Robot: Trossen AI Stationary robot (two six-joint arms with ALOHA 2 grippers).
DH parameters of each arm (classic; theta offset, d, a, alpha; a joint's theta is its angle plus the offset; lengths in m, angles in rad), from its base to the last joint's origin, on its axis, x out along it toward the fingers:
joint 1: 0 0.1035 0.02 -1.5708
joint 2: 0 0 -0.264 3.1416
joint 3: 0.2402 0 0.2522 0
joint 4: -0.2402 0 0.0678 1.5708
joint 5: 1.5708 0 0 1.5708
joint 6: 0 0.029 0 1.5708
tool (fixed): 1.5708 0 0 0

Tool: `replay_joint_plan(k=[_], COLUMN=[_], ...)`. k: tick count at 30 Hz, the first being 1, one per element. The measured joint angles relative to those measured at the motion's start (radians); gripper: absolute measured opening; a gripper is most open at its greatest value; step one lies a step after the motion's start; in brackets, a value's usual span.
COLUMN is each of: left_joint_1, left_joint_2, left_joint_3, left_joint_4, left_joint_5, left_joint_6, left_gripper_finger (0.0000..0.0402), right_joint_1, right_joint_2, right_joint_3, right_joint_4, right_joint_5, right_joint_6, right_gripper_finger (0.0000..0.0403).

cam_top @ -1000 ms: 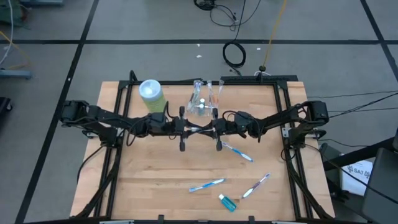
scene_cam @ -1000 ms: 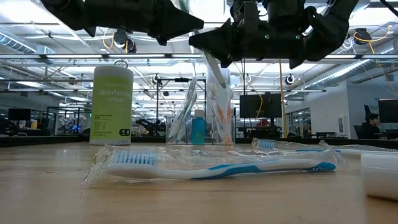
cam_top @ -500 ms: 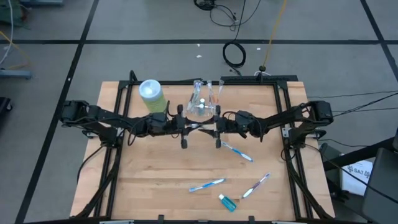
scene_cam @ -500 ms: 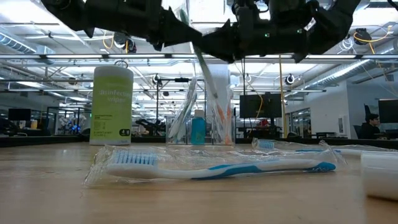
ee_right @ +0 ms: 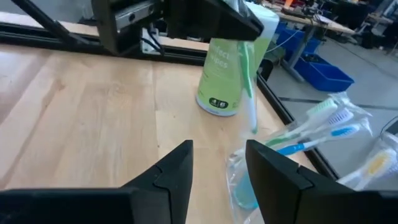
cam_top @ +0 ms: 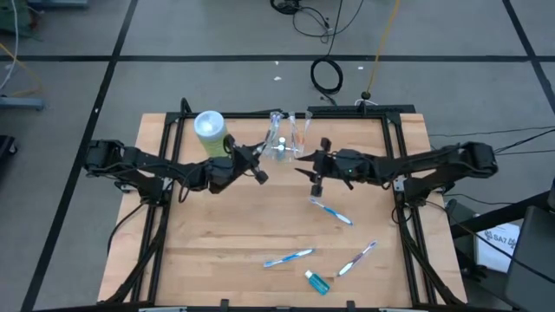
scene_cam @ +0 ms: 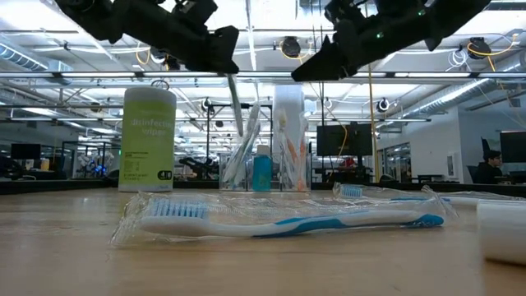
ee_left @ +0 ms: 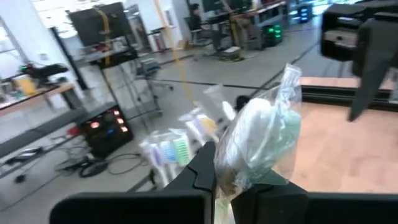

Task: Pick & Place toothbrushing station
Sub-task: Put the green toothbrush into the transparent organizer

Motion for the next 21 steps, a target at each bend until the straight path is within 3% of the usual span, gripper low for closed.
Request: replay_joint_plan(k=[5, 10, 16, 21], left_joint_1=[0.007, 0.053, 0.145, 0.206], left_joint_2=[0.000, 0.000, 0.000, 0.028], left_joint_3=[0.037, 0.100, 0.117, 0.117], left_joint_4=[-0.010, -0.179, -0.295, -0.329], left_joint_5=[-0.062, -0.075, 0.092, 0.138], left_joint_6=[0.003, -0.075, -0.214, -0.257], left_gripper_finger=[0.0008, 0.0017, 0.0008, 0.0016], right_joint_1=[0.000, 0.000, 0.000, 0.000], right_joint_2=[-0.028, -0.031, -0.031, -0.031], right_joint_3=[-0.025, -0.037, -0.038, -0.038], right_joint_4=[-0.003, -0.002, 0.013, 0.013], right_joint_5=[-0.001, 0.000, -0.001, -0.001], right_joint_6=[0.024, 0.016, 0.015, 0.015], right_gripper_finger=[0.0141, 0.0141, 0.0141, 0.0141])
